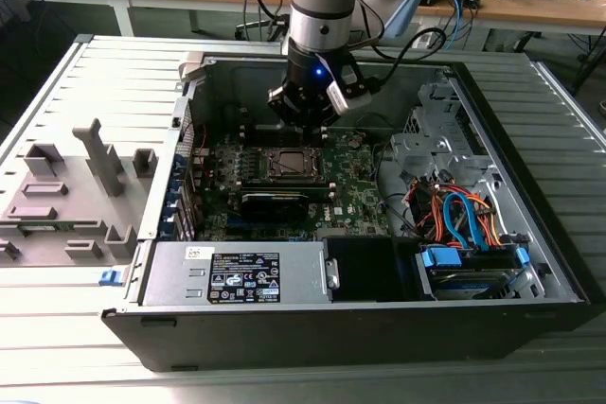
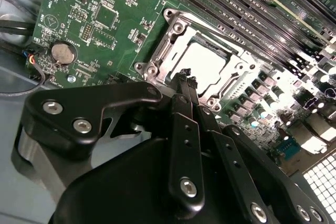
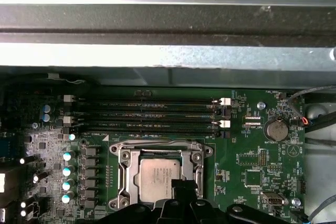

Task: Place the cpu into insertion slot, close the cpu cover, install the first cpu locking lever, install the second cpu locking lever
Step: 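Install the first cpu locking lever, then install the second cpu locking lever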

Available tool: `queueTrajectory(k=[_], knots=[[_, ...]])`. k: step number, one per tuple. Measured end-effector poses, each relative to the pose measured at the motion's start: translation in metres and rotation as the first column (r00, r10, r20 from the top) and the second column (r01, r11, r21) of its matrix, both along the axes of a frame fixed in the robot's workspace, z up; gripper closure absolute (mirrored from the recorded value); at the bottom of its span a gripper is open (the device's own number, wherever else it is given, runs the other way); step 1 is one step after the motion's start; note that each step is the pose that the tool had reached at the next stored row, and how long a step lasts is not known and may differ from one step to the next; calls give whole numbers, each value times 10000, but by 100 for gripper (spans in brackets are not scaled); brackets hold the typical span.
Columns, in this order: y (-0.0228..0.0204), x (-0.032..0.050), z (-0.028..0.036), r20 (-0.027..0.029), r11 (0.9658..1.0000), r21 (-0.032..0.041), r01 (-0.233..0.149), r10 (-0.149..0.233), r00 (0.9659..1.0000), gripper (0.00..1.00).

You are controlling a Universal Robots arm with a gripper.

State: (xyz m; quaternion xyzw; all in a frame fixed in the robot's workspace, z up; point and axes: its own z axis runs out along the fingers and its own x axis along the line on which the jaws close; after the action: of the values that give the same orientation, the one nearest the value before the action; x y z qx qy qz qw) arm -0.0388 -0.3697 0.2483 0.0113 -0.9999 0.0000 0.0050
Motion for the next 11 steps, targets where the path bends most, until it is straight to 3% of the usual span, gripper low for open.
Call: queueTrajectory(k=[9,11], knots=[[-1,0,1,0,10000,-1,0,0,10000,89],[-30,0,1,0,10000,0,0,0,10000,89]])
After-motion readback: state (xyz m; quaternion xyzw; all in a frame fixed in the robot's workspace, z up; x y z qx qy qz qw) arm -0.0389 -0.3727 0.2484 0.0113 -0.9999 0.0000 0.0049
